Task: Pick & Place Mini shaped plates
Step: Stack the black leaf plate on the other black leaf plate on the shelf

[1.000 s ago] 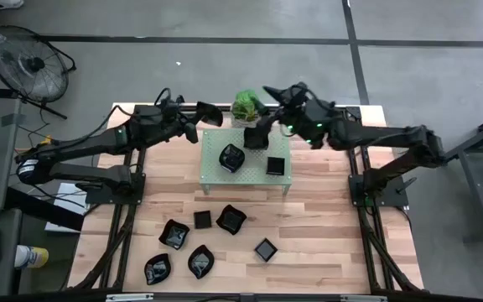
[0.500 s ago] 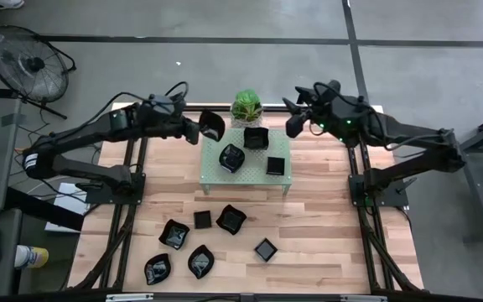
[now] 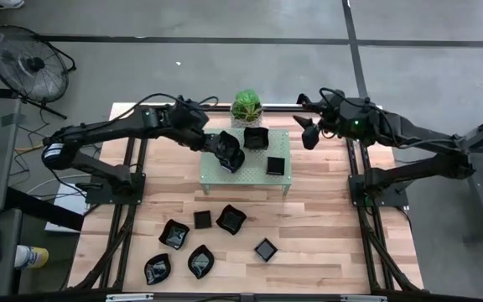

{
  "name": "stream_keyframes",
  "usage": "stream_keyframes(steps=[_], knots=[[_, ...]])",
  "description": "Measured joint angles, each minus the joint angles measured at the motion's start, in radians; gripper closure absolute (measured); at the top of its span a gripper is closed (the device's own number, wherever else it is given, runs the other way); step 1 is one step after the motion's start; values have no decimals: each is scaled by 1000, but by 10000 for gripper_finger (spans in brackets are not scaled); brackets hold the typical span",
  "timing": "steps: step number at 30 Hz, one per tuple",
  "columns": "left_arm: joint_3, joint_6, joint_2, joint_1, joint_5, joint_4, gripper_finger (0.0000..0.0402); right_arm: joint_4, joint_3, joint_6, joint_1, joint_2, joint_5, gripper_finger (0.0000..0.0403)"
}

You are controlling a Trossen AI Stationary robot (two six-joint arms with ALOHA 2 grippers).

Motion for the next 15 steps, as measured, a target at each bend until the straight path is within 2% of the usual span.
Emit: stream_keyframes(steps=[9, 15], knots=[[0, -98, 13, 0, 14, -84, 401, 10, -185, 84, -6, -133, -48, 171], [0, -144, 28, 20, 36, -96, 401, 84, -288, 112, -6, -212, -54, 171]])
